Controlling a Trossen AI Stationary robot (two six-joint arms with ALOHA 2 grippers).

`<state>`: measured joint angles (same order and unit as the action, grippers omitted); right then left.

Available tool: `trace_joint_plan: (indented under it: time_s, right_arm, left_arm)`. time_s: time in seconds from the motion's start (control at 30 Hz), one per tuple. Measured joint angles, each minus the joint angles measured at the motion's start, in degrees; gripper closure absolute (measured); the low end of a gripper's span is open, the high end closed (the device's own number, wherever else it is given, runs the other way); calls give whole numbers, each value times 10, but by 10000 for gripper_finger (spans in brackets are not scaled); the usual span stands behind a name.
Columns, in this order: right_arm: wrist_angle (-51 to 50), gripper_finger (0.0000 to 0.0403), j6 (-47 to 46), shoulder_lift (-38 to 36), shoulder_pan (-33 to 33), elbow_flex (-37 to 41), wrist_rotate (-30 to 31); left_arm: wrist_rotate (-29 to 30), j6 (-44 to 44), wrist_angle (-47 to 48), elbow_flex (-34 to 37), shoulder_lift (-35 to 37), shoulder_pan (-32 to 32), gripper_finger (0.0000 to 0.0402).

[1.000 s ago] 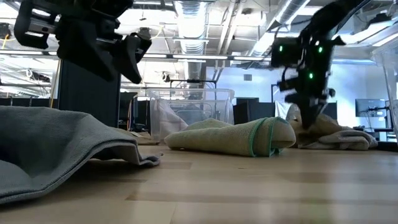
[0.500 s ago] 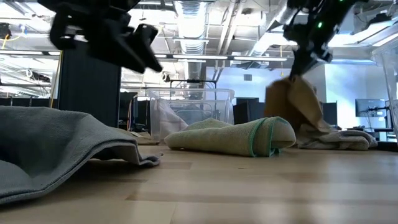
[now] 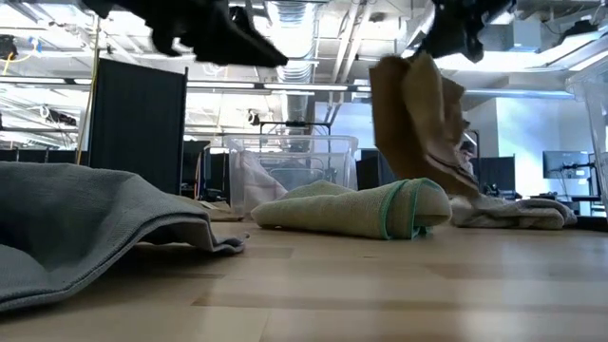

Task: Sort towels by color in basket
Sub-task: Put the right brown towel into the top transparent bin

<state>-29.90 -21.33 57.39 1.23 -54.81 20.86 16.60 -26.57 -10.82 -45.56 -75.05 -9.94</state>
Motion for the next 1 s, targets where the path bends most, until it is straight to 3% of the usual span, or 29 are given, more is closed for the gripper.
trace_joint_plan:
  time_s: [0.3,0.47,0.73,1.0]
  right_arm:
    - [73,388,19,19,-81,0,0]
    - [123,388,36,28,-114,0,-2]
    - [244,388,88,52,-133,0,-45]
    - [288,388,107,95,-131,0,-73]
  left_arm:
    - [-7,3,-134,0,0,46,125]
    - [-142,65,-161,0,-2,88,93]
    - [-281,125,-212,-37,-84,123,90]
    - [-321,152,-219,-137,-199,107,90]
